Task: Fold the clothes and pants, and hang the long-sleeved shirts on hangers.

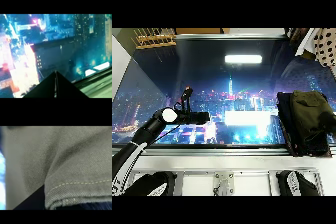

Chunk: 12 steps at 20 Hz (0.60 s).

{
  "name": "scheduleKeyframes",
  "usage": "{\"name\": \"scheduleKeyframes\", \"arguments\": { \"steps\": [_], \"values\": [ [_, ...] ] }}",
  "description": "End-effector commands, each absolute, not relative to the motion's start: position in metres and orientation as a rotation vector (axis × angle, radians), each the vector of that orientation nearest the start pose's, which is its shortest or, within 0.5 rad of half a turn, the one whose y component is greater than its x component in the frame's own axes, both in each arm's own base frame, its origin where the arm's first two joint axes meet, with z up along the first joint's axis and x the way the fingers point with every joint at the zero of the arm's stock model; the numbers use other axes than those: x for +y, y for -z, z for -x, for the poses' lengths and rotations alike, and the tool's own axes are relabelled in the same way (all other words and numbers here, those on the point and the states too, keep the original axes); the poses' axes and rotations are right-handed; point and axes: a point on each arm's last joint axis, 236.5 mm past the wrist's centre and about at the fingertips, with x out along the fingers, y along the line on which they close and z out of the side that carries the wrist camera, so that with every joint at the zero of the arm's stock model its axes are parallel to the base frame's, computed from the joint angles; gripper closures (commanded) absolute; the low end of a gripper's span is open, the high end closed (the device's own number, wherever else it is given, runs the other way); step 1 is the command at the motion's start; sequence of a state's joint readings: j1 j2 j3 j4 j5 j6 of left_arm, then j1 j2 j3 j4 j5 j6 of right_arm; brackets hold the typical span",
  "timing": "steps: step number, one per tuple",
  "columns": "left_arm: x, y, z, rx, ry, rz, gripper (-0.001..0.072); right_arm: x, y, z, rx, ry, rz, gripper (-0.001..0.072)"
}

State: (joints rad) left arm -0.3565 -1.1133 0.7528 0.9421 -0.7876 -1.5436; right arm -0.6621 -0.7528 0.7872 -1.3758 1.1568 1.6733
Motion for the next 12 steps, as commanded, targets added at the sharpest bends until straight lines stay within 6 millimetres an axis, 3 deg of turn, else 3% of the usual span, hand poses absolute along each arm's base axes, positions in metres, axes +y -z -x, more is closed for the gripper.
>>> {"name": "scheduleKeyframes", "arguments": {
  "steps": [1,5,6,7,8,10,12],
  "values": [
    [-0.218,0.019,-0.300,1.225,0.467,0.420,0.0689,-0.147,-0.018,-0.203,1.135,0.626,-0.552,0.0684],
    [-0.219,0.020,-0.299,1.231,0.469,0.419,0.0689,-0.167,-0.018,-0.188,1.168,0.696,-0.456,0.0671],
    [-0.219,0.020,-0.299,1.231,0.469,0.419,0.0689,-0.169,-0.018,-0.187,1.172,0.702,-0.447,0.0531],
    [-0.219,0.020,-0.298,1.232,0.469,0.419,0.0689,-0.170,-0.018,-0.186,1.175,0.704,-0.435,0.0252],
    [-0.219,0.020,-0.298,1.232,0.469,0.419,0.0689,-0.173,-0.020,-0.184,1.181,0.703,-0.408,0.0027],
    [-0.219,0.020,-0.298,1.232,0.469,0.419,0.0689,-0.190,-0.036,-0.181,1.167,0.743,-0.332,0.0026],
    [-0.219,0.020,-0.298,1.233,0.469,0.419,0.0689,-0.199,-0.073,-0.191,1.077,0.747,-0.280,0.0026]
  ]
}}
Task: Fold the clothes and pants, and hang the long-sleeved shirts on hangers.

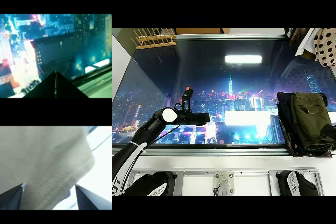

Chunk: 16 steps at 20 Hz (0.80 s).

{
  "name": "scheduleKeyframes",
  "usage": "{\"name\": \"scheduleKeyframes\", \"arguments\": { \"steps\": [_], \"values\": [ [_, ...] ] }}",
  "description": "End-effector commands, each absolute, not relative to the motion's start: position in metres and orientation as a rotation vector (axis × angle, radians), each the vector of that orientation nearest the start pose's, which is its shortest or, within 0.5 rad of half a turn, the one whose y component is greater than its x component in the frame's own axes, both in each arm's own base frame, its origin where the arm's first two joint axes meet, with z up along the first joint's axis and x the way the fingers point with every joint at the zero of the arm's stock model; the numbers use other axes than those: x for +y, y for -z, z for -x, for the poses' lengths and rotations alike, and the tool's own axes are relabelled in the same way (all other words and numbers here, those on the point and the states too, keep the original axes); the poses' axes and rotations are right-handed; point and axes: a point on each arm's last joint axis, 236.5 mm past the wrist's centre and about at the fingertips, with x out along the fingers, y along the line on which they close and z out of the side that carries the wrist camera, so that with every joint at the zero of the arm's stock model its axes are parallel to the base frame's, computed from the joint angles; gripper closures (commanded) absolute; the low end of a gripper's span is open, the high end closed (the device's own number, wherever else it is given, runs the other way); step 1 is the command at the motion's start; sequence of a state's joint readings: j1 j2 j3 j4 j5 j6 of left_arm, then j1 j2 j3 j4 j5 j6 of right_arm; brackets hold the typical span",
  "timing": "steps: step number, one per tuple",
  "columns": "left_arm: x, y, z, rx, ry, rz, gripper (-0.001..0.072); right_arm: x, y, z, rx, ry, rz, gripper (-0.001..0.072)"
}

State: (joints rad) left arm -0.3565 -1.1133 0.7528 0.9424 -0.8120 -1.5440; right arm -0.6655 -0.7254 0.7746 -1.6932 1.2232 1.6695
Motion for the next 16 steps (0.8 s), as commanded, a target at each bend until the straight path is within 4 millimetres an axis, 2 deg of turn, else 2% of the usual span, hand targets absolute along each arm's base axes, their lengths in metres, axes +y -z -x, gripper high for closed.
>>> {"name": "scheduleKeyframes", "arguments": {
  "steps": [1,2,3,5,6,8,9,11,14,15,16],
  "values": [
    [-0.219,0.020,-0.298,1.233,0.469,0.418,0.0689,-0.194,-0.096,-0.206,0.993,0.704,-0.257,0.0026],
    [-0.219,0.020,-0.298,1.233,0.471,0.417,0.0688,-0.177,-0.121,-0.226,0.896,0.618,-0.244,0.0026],
    [-0.220,0.020,-0.298,1.234,0.472,0.417,0.0689,-0.150,-0.139,-0.245,0.817,0.504,-0.245,0.0026],
    [-0.220,0.020,-0.297,1.233,0.472,0.417,0.0689,-0.072,-0.157,-0.272,0.742,0.211,-0.282,0.0026],
    [-0.220,0.020,-0.297,1.233,0.472,0.416,0.0689,-0.035,-0.159,-0.278,0.739,0.084,-0.312,0.0026],
    [-0.220,0.020,-0.298,1.232,0.472,0.417,0.0689,0.028,-0.154,-0.280,0.774,-0.131,-0.344,0.0026],
    [-0.220,0.020,-0.298,1.232,0.472,0.417,0.0689,0.054,-0.145,-0.276,0.810,-0.214,-0.337,0.0026],
    [-0.220,0.019,-0.298,1.231,0.472,0.417,0.0689,0.091,-0.122,-0.265,0.892,-0.334,-0.294,0.0042],
    [-0.220,0.020,-0.298,1.232,0.472,0.417,0.0689,0.122,-0.101,-0.250,0.972,-0.439,-0.250,0.0047],
    [-0.220,0.020,-0.298,1.231,0.472,0.417,0.0689,0.127,-0.099,-0.248,0.983,-0.456,-0.242,0.0144],
    [-0.220,0.020,-0.298,1.232,0.472,0.417,0.0689,0.130,-0.098,-0.247,0.989,-0.467,-0.237,0.0378]
  ]
}}
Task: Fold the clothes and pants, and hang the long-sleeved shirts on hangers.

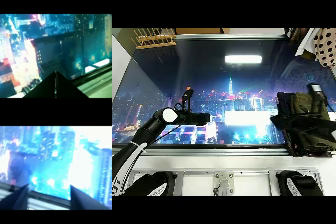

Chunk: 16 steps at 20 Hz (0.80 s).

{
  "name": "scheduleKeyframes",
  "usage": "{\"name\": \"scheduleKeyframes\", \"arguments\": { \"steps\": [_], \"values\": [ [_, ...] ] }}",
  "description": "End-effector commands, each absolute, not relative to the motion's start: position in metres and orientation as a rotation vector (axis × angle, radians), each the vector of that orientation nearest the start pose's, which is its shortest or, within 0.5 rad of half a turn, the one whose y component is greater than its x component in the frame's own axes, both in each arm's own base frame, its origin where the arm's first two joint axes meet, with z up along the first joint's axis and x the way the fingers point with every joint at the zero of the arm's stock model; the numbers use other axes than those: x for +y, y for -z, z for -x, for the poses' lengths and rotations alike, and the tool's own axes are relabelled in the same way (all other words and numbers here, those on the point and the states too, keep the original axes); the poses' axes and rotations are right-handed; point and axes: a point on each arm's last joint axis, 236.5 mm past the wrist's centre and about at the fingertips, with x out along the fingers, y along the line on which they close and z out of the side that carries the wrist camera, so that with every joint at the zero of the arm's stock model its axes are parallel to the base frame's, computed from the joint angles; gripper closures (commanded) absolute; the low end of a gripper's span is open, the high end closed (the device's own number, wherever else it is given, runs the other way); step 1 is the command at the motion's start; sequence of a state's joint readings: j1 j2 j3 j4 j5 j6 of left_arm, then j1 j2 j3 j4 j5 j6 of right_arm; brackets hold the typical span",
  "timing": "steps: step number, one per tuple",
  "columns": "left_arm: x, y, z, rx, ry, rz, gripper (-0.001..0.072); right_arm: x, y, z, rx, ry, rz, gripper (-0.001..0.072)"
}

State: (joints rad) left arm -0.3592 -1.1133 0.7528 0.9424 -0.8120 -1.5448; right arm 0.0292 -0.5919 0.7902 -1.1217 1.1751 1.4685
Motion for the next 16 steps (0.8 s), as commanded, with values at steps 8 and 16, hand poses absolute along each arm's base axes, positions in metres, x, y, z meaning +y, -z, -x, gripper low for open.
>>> {"name": "scheduleKeyframes", "arguments": {
  "steps": [8,16],
  "values": [
    [-0.2198,0.0197,-0.2979,1.232,0.472,0.417,0.0689,0.1310,-0.0972,-0.2459,0.994,-0.471,-0.235,0.0683],
    [-0.2198,0.0195,-0.2980,1.231,0.472,0.417,0.0689,0.1310,-0.0972,-0.2459,0.994,-0.471,-0.235,0.0683]
  ]
}}
